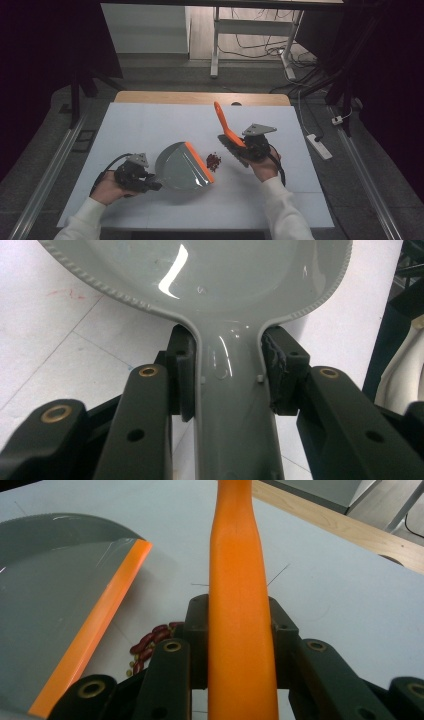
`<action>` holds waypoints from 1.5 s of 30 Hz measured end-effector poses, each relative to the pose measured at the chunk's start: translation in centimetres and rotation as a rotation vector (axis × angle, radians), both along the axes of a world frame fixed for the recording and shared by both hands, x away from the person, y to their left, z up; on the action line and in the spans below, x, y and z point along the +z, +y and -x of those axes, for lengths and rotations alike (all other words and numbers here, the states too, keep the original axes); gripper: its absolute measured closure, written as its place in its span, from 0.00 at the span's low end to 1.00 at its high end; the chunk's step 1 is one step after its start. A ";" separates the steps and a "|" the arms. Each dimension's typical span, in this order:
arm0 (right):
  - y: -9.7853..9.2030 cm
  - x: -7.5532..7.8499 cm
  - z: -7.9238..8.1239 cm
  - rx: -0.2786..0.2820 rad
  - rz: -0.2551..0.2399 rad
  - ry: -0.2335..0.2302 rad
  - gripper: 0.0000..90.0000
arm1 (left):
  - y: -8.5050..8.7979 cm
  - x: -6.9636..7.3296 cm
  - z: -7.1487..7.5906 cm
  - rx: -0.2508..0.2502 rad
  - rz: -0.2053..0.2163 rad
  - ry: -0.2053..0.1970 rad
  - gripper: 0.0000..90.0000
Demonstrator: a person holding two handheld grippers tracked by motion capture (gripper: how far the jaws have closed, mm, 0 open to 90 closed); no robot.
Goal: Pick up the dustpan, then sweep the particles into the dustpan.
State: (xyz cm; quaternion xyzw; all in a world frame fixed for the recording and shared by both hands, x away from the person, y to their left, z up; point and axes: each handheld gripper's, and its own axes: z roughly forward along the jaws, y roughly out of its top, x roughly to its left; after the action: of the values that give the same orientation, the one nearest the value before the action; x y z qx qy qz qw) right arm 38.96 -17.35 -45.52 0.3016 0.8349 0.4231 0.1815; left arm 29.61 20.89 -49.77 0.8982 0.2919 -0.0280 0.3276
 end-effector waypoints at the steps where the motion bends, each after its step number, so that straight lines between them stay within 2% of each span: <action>1: 0.4 -0.1 -0.4 0.004 -0.001 0.005 0.78 | 0.0 0.0 0.0 0.000 -0.003 0.003 0.69; 5: 0.8 -0.2 -0.9 0.012 0.016 -0.008 0.78 | -0.2 -0.2 0.0 -0.008 -0.015 0.008 0.69; 12: 0.8 -0.3 -1.6 0.009 0.017 -0.002 0.78 | -0.4 -0.4 -0.1 -0.006 -0.023 0.015 0.69; 17: 0.9 -0.7 -1.8 0.004 0.024 0.010 0.78 | -0.6 -0.5 -0.1 -0.017 -0.032 0.018 0.69; 21: 1.3 -1.5 -2.2 0.006 0.057 0.022 0.78 | -0.9 -0.8 -0.3 -0.024 -0.040 0.032 0.69; 26: 1.6 -2.0 -2.4 0.008 0.072 0.036 0.78 | -1.3 -1.1 -0.5 -0.039 -0.057 0.045 0.69; 30: 1.9 -2.2 -2.4 0.005 0.078 0.045 0.78 | -1.2 -1.1 -0.6 -0.040 -0.049 0.047 0.69; 34: 2.1 -2.7 -2.6 -0.001 0.105 0.055 0.78 | -1.5 -1.2 -0.8 -0.044 -0.044 0.058 0.69; 40: 2.6 -3.1 -2.6 0.011 0.121 0.079 0.78 | -1.9 -1.4 -1.1 -0.043 -0.035 0.075 0.69; 45: 3.0 -3.3 -2.6 0.014 0.139 0.078 0.78 | -2.1 -1.4 -1.1 -0.042 -0.034 0.076 0.69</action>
State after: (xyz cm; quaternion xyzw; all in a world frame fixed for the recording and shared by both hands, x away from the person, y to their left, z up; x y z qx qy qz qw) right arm 41.56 -14.40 -48.86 0.2984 0.8708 0.3534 0.1664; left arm 30.76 18.81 -51.16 0.9078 0.2856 -0.0638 0.3002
